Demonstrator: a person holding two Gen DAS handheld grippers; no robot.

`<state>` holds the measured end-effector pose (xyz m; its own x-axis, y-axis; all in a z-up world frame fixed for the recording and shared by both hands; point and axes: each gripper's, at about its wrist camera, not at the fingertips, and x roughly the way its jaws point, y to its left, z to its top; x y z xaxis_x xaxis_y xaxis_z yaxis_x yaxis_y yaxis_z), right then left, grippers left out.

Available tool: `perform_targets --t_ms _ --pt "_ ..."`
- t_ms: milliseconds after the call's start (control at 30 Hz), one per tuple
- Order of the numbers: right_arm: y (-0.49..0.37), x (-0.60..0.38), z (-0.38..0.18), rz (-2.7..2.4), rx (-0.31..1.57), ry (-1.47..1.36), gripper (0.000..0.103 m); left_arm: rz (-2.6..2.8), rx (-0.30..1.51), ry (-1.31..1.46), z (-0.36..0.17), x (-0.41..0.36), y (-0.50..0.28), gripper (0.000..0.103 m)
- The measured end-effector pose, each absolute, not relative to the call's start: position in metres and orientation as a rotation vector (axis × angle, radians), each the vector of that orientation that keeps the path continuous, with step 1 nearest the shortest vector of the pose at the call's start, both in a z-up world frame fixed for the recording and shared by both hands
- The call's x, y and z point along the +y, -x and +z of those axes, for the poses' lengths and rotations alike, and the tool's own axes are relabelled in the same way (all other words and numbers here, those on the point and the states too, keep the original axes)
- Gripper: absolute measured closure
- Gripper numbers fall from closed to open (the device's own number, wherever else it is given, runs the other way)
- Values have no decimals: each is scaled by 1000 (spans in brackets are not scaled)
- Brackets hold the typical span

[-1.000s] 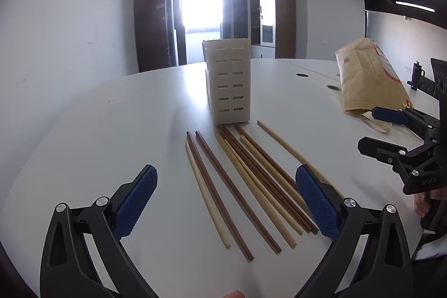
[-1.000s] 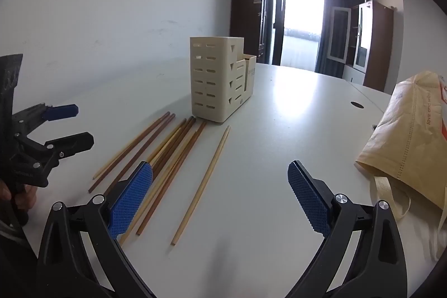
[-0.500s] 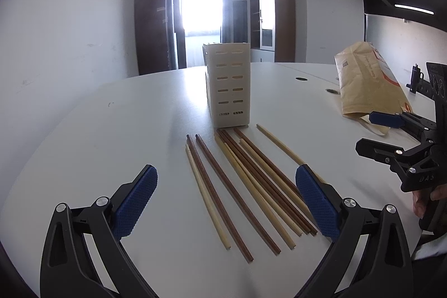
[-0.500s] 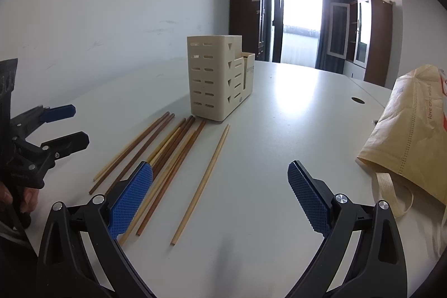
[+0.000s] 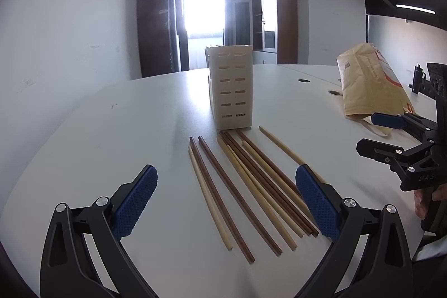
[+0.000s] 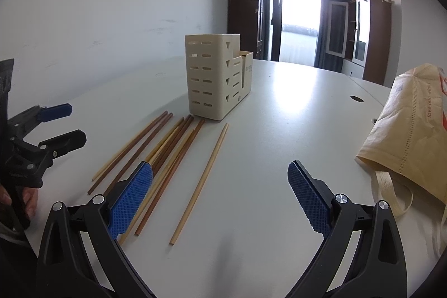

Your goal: Organize utensils

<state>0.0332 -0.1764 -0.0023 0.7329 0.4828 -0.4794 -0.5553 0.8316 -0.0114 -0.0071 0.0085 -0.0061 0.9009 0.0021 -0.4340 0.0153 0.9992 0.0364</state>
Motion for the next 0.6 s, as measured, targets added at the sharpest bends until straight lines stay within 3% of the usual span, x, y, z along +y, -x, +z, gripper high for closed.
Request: perform_targets --t_ms 600 --pt "-34 -176 -3 570 489 160 5 0 463 -44 -8 6 5 6"
